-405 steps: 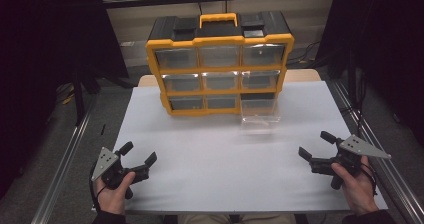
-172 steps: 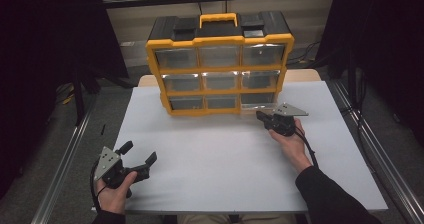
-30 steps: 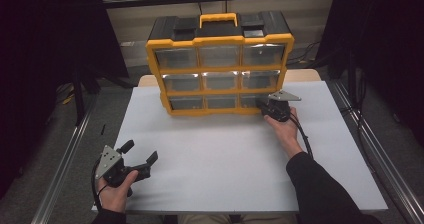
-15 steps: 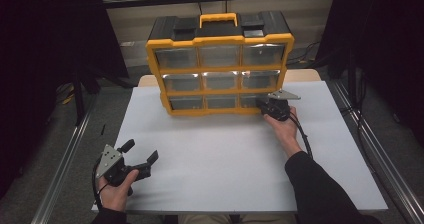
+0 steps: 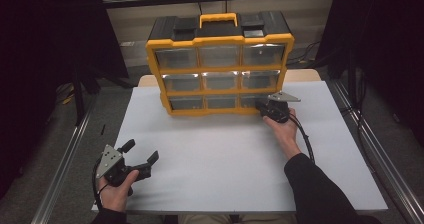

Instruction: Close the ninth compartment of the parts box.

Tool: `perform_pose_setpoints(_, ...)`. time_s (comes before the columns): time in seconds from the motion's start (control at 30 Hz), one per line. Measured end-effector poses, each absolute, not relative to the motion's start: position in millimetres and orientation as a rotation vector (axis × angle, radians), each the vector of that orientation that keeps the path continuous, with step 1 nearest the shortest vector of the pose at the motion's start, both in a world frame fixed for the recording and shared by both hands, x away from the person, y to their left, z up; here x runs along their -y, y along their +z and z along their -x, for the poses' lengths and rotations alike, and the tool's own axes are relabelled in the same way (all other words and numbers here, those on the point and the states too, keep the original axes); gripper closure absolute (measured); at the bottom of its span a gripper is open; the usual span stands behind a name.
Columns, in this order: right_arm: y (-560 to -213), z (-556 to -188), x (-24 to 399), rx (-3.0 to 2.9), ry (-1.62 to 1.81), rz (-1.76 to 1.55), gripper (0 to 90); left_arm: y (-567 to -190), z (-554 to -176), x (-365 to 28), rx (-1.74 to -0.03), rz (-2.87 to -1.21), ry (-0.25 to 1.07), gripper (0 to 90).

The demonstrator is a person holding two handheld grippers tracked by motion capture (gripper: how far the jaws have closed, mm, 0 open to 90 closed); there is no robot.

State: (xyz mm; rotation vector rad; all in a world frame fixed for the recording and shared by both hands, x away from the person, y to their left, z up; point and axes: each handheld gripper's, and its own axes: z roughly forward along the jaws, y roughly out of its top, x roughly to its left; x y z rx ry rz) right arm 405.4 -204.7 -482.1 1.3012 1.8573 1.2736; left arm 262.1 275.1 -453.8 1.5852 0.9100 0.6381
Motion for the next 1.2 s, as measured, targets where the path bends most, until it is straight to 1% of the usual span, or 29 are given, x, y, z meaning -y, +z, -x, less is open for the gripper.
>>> perform_pose_setpoints(0.1,-483,-404,205,-1.855,1.275,-1.300,84.8,-453,-262,-276,-0.903,-1.597,0.641,4.5)
perform_pose_setpoints(0.17,-484,-401,207,-1.850,1.286,-1.296,77.6,-454,-262,-274,-0.908,-1.582,0.634,4.5)
perform_pose_setpoints(0.2,-484,-401,207,-1.850,1.286,-1.296,77.6,-454,-262,-274,-0.908,-1.582,0.634,4.5)
perform_pose_setpoints(0.3,-483,-397,209,-1.853,1.319,-1.286,65.6,-453,-261,-275,-0.901,-1.601,0.637,4.5)
perform_pose_setpoints(0.33,-483,-397,209,-1.853,1.319,-1.286,65.6,-453,-261,-275,-0.902,-1.599,0.638,4.5)
perform_pose_setpoints(0.37,-483,-396,209,-1.853,1.331,-1.286,60.9,-453,-261,-276,-0.905,-1.598,0.644,4.5)
perform_pose_setpoints(0.4,-481,-393,210,-1.855,1.350,-1.288,51.6,-453,-261,-276,-0.909,-1.596,0.645,4.5)
perform_pose_setpoints(0.47,-480,-390,211,-1.857,1.368,-1.284,44.7,-453,-260,-276,-0.909,-1.595,0.643,4.5)
perform_pose_setpoints(0.5,-480,-390,211,-1.857,1.368,-1.284,44.7,-453,-260,-276,-0.908,-1.595,0.642,4.5)
perform_pose_setpoints(0.53,-479,-387,211,-1.861,1.378,-1.283,36.1,-453,-260,-276,-0.908,-1.596,0.644,4.5)
perform_pose_setpoints(0.6,-478,-384,211,-1.860,1.389,-1.273,29.8,-453,-260,-276,-0.907,-1.596,0.645,4.5)
perform_pose_setpoints(0.63,-477,-382,211,-1.861,1.400,-1.279,24.8,-453,-260,-276,-0.907,-1.597,0.645,4.5)
perform_pose_setpoints(0.67,-477,-381,212,-1.859,1.409,-1.279,22.3,-453,-260,-276,-0.907,-1.597,0.644,4.5)
perform_pose_setpoints(0.7,-477,-381,212,-1.859,1.409,-1.279,22.3,-453,-260,-276,-0.908,-1.597,0.645,4.5)
perform_pose_setpoints(0.77,-476,-377,210,-1.863,1.400,-1.255,11.5,-453,-260,-276,-0.909,-1.596,0.644,4.5)
perform_pose_setpoints(0.8,-476,-377,210,-1.868,1.406,-1.262,8.2,-453,-260,-276,-0.910,-1.595,0.644,4.5)
perform_pose_setpoints(0.97,-473,-374,209,-1.866,1.427,-1.276,0.3,-453,-260,-275,-0.915,-1.584,0.639,4.5)
perform_pose_setpoints(1.13,-471,-369,209,-1.860,1.411,-1.283,0.8,-453,-260,-276,-0.918,-1.587,0.639,4.5)
perform_pose_setpoints(1.2,-471,-362,211,-1.857,1.415,-1.218,0.0,-453,-259,-276,-0.917,-1.590,0.642,4.5)
